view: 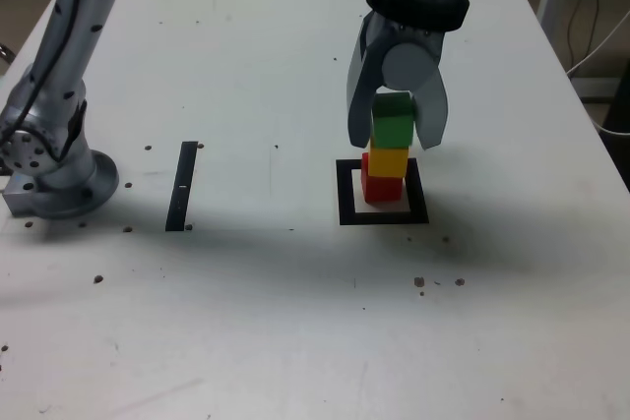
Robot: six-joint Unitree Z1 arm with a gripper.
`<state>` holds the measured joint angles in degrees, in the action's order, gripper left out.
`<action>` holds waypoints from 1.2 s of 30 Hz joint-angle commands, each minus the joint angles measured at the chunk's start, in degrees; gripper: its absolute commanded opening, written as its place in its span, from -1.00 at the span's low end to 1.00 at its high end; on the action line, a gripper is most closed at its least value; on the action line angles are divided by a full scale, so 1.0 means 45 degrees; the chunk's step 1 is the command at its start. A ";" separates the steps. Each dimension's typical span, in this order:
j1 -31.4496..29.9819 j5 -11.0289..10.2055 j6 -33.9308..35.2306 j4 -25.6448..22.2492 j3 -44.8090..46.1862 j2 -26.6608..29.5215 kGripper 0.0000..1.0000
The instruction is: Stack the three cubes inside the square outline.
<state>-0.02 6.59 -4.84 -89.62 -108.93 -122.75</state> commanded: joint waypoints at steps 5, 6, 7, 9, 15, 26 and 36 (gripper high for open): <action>0.0069 0.0026 -0.0092 -0.0075 0.0025 0.0032 0.77; 0.0069 0.0025 -0.0095 -0.0078 0.0026 0.0049 0.77; 0.0070 0.0018 -0.0095 -0.0081 0.0028 0.0073 0.78; 0.0074 -0.0022 -0.0095 -0.0088 0.0031 0.0165 0.80; 0.0066 -0.0368 -0.0073 -0.0153 0.0096 0.0882 0.93; 0.0064 -0.0958 0.0005 -0.0275 0.0558 0.2385 0.99; 0.0071 -0.1313 0.0022 0.0064 0.2628 0.3776 0.99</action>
<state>0.19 0.95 -4.86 -89.47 -98.79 -107.21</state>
